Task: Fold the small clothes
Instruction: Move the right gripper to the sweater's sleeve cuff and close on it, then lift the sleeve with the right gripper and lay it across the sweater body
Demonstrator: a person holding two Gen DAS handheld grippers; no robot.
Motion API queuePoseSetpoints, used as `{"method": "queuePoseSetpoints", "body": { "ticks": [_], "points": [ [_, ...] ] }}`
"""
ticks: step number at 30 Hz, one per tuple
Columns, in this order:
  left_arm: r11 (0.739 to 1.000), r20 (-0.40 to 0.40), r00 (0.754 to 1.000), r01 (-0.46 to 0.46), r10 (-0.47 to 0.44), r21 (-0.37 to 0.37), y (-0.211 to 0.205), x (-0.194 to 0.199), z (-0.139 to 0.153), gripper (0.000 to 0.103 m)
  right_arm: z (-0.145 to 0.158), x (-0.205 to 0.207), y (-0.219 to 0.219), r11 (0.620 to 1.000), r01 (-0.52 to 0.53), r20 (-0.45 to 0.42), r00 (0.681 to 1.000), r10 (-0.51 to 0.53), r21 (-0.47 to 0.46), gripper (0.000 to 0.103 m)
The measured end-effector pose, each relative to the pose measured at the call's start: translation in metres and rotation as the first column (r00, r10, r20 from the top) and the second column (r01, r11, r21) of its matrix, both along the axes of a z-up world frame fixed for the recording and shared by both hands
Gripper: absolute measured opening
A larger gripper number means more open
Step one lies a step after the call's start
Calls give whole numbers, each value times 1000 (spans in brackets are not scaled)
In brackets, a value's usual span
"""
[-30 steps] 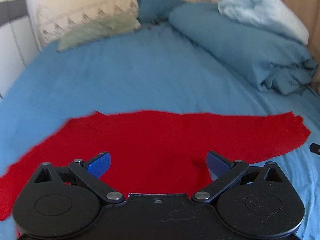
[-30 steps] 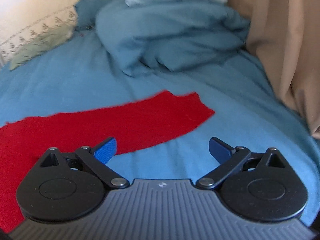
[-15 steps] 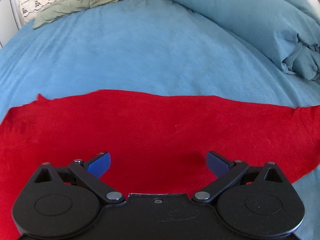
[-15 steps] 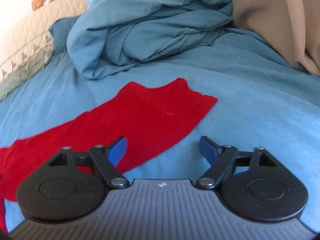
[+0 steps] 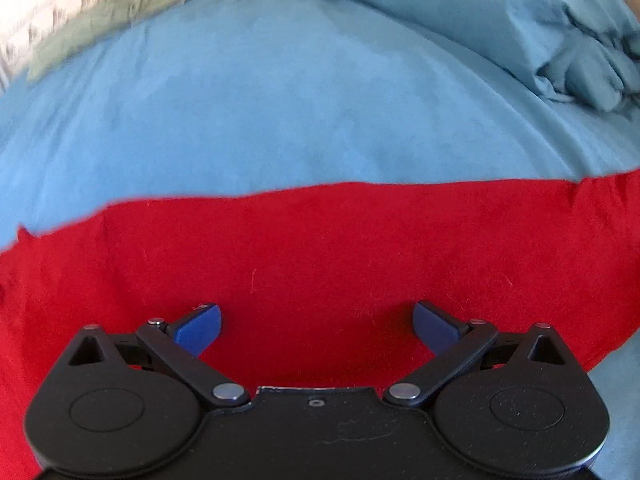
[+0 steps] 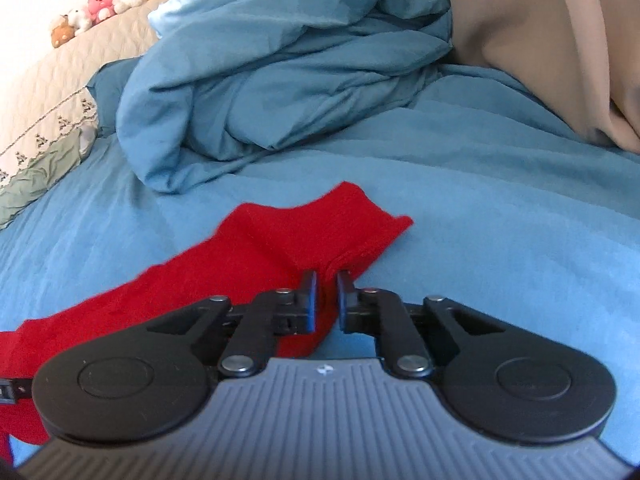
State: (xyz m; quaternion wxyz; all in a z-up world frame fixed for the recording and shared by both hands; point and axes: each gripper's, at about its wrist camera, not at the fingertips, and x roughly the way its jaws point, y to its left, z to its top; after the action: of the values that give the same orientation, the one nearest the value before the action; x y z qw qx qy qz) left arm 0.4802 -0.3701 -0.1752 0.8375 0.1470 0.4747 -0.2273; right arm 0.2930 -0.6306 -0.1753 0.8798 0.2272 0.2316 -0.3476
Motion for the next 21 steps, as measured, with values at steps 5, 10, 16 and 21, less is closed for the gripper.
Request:
{"method": "queuePoseSetpoints", "body": {
  "ticks": [5,10,16,21],
  "points": [
    [999,-72,997,13,-17,-45,20,12,9,103,35,10,13,997,-65,53,997,63,46,23],
    [992,-44,998,-46,41,-118,77,25,41,103,95,55,65,974,-225,158,963,217,37,23],
    [978,82,984,-142,155,-151,201,24,89,103,146,127,193,851,-525,293,813,503,-5,23],
    [957,144,947,-278,288,-87,306,26,81,103,108,178,334,646,-763,257,622,739,-10,23]
  ]
}}
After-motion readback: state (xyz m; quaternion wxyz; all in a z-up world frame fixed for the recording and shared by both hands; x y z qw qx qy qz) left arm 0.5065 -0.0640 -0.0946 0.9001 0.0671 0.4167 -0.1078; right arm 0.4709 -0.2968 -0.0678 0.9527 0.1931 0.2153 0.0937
